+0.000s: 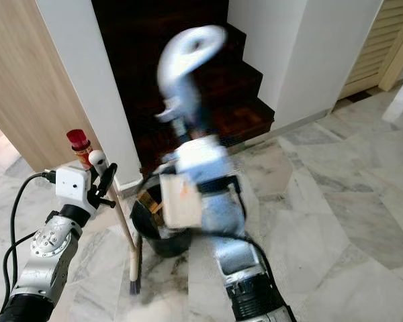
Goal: Sweep floor
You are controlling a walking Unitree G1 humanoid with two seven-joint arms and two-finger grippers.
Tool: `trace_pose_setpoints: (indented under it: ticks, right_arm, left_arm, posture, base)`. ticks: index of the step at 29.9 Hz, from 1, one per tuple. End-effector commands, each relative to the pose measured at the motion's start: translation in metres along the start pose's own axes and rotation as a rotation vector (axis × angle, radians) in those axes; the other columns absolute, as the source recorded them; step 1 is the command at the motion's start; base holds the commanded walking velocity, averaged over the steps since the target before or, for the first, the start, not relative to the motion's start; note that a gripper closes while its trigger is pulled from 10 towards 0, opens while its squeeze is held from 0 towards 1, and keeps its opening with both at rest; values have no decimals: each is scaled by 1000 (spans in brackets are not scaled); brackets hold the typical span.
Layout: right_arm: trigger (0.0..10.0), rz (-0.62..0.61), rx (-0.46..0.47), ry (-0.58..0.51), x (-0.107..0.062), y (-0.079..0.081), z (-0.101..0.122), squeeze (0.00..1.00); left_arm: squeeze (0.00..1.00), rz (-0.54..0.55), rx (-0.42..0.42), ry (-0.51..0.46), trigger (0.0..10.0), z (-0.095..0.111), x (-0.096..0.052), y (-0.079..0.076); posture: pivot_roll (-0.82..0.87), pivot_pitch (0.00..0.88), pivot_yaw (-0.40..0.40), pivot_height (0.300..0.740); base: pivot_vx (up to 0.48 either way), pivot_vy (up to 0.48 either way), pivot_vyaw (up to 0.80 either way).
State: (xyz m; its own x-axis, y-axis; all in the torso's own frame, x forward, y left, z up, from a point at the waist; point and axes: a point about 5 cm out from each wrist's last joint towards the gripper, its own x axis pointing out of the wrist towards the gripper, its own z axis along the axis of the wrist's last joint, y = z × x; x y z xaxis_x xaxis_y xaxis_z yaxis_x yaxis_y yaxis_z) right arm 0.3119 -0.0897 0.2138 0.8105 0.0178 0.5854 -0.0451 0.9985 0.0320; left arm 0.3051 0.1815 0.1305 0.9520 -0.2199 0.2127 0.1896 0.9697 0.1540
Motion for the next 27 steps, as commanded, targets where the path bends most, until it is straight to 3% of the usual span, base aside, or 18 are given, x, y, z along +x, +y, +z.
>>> trace_pose_setpoints:
  ticks: [1,10,13,19,27]
  right_arm:
    - [10000,-110,100,33,7,-14,-2,0]
    - [10000,-297,64,112,7,-74,-16,0]
    - [10000,-321,27,110,8,-86,-15,0]
    - [10000,-328,17,103,9,-97,-13,0]
    - [10000,-282,41,124,7,-89,-18,0]
  left_arm:
    - [0,-15,41,-50,10000,10,4,1]
    - [0,-19,28,-53,10000,11,5,0]
    - [0,-7,10,-62,10000,12,5,1]
    - [0,4,-8,-71,10000,13,5,2]
    - [0,2,-24,-71,10000,13,6,-1]
  posture:
    - [76,71,32,740]
    - [75,66,36,740]
    - [72,64,38,740]
    - [67,57,39,740]
    - [67,45,39,740]
  base:
    - [0,0,0]
    - [0,0,0]
    - [0,0,0]
    - [0,0,0]
    - [0,0,0]
